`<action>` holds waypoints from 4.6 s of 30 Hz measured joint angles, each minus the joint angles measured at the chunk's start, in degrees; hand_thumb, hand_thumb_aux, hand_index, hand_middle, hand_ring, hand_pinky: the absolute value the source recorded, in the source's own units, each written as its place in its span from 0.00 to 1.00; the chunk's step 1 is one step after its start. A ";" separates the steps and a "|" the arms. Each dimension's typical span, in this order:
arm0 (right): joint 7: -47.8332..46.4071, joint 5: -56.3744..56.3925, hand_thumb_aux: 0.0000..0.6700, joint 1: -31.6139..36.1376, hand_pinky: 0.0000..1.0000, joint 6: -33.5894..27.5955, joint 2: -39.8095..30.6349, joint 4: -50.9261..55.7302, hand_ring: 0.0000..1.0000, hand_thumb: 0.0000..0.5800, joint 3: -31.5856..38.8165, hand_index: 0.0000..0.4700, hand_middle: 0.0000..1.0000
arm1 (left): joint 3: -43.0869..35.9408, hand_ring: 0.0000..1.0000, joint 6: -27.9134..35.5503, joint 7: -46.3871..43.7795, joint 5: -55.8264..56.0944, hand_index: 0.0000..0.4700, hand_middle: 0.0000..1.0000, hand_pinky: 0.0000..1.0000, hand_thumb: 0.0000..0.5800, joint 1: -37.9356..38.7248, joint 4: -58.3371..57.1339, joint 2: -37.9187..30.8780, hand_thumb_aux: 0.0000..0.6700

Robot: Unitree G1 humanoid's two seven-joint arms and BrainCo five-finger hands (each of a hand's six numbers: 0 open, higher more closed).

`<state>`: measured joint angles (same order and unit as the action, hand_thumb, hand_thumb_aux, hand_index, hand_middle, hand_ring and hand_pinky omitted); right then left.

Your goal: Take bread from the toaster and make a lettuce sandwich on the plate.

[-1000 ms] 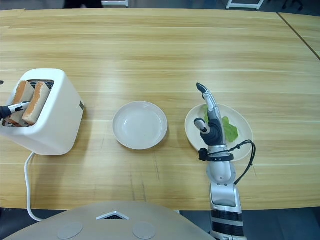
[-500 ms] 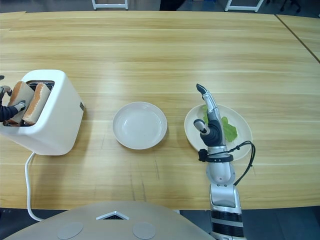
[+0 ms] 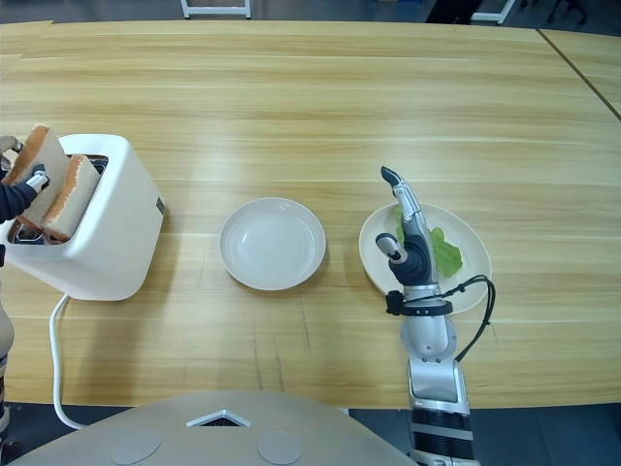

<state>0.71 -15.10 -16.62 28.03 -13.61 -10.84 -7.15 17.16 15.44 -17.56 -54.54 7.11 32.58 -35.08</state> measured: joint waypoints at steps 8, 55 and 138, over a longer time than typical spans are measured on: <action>6.55 -18.70 0.00 2.57 0.00 0.68 -10.49 3.98 0.00 0.00 -4.46 0.00 0.00 | 4.09 1.00 -0.30 2.15 2.10 1.00 1.00 1.00 1.00 -3.45 2.61 -0.12 1.00; 30.58 -32.36 1.00 11.37 0.00 -6.01 -38.62 34.22 0.00 1.00 11.69 1.00 0.00 | -44.01 1.00 -14.96 1.66 19.85 1.00 1.00 1.00 1.00 -27.68 -48.38 20.14 1.00; 34.31 -46.46 0.00 7.14 0.00 -0.95 -24.58 1.19 0.00 0.00 14.35 0.00 0.00 | -0.37 1.00 2.32 -15.24 12.80 1.00 1.00 1.00 1.00 -21.57 9.24 -2.35 1.00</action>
<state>35.02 -61.56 -9.49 27.08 -38.19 -9.65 7.19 16.79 17.76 -32.80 -41.73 -14.46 41.83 -37.43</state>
